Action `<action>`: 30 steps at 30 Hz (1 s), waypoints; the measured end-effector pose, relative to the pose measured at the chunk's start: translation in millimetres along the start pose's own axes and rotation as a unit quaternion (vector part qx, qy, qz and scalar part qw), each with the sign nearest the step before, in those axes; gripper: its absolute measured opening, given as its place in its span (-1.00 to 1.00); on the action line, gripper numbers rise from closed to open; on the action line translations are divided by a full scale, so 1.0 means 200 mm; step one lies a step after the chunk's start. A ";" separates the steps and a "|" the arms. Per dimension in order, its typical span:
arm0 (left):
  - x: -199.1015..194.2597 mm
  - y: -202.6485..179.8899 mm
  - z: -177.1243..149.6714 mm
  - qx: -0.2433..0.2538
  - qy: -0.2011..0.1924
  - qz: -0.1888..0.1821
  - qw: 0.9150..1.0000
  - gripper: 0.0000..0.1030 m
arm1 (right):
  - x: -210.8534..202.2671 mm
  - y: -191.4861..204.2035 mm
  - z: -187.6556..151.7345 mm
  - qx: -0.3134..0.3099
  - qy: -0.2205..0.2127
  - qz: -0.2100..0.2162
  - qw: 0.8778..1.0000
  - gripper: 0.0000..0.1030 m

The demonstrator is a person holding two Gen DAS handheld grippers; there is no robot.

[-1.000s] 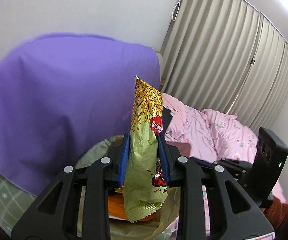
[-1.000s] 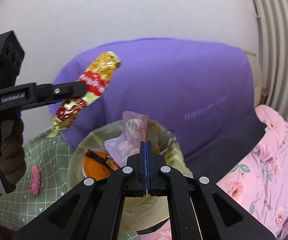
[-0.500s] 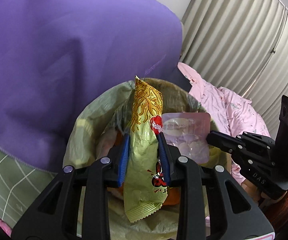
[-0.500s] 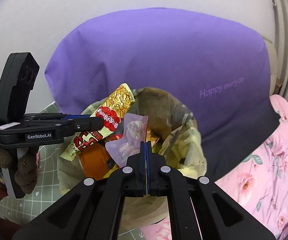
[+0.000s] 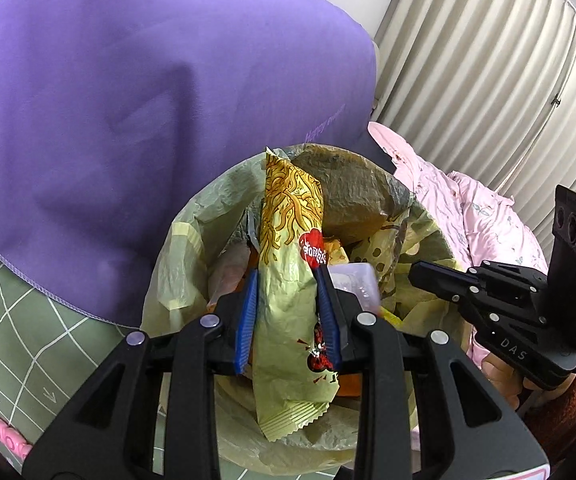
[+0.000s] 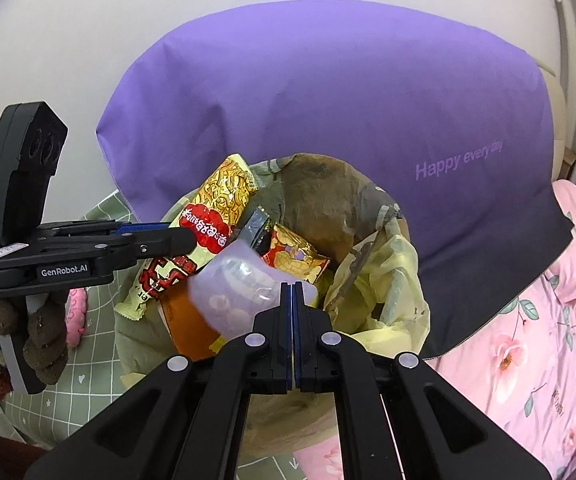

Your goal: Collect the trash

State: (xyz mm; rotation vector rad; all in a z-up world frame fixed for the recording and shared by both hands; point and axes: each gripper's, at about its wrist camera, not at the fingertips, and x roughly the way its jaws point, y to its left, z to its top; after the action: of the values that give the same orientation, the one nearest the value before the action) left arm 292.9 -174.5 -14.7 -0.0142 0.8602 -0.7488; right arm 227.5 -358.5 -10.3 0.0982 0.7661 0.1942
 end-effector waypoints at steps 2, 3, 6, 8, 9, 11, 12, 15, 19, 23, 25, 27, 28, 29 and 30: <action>0.02 -0.01 0.03 -0.003 0.002 -0.005 1.000 -0.43 | 0.02 -0.01 0.01 0.000 0.005 0.010 1.000 -0.94; 0.02 0.00 0.03 -0.008 0.001 -0.004 1.000 -0.39 | 0.03 -0.02 0.02 0.000 0.008 0.013 1.000 -0.94; -0.01 0.03 0.05 -0.034 -0.010 -0.006 0.999 -0.27 | 0.04 -0.03 0.02 -0.012 0.013 0.014 1.000 -0.91; -0.05 0.06 0.05 -0.052 -0.022 -0.006 0.998 -0.16 | 0.04 -0.02 0.02 -0.026 0.015 0.010 0.999 -0.91; -0.09 0.06 0.04 -0.060 -0.033 -0.003 0.998 -0.11 | 0.05 -0.02 0.02 -0.031 0.016 0.009 0.999 -0.91; -0.15 0.07 0.02 -0.067 -0.051 0.016 0.996 -0.10 | 0.04 0.00 0.01 -0.040 0.015 -0.001 0.999 -0.91; -0.18 0.06 0.01 -0.070 -0.060 0.028 0.995 -0.08 | 0.04 0.01 0.01 -0.043 0.015 -0.007 0.999 -0.91; -0.32 0.05 -0.09 -0.078 -0.083 0.080 0.990 -0.03 | -0.01 0.05 -0.02 -0.037 0.007 -0.009 0.999 -0.90; -0.54 0.05 -0.29 -0.073 -0.100 0.163 0.979 0.03 | -0.12 0.17 -0.06 -0.039 -0.019 -0.004 0.999 -0.90; -0.79 0.07 -0.55 -0.083 -0.110 0.199 0.970 0.07 | -0.24 0.36 -0.16 -0.037 -0.045 0.016 0.998 -0.90; -0.91 0.09 -0.69 -0.091 -0.112 0.222 0.964 0.12 | -0.28 0.46 -0.22 -0.035 -0.046 0.030 0.998 -0.90; -0.99 0.08 -0.81 -0.098 -0.113 0.239 0.959 0.22 | -0.31 0.59 -0.30 -0.040 -0.036 0.052 0.997 -0.90; -1.03 0.07 -0.86 -0.099 -0.115 0.250 0.956 0.25 | -0.32 0.66 -0.33 -0.046 -0.031 0.053 0.997 -0.90; -1.06 0.06 -0.90 -0.099 -0.117 0.261 0.953 0.25 | -0.33 0.70 -0.35 -0.051 -0.029 0.051 0.997 -0.90; -1.10 0.05 -0.94 -0.098 -0.119 0.270 0.950 0.26 | -0.34 0.74 -0.38 -0.053 -0.029 0.050 0.997 -0.90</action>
State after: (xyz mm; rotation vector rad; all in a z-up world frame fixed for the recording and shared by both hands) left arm 76.6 16.9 5.6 -0.0431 0.6594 -0.1402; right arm 105.5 -226.1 4.5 0.0408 0.6921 0.3249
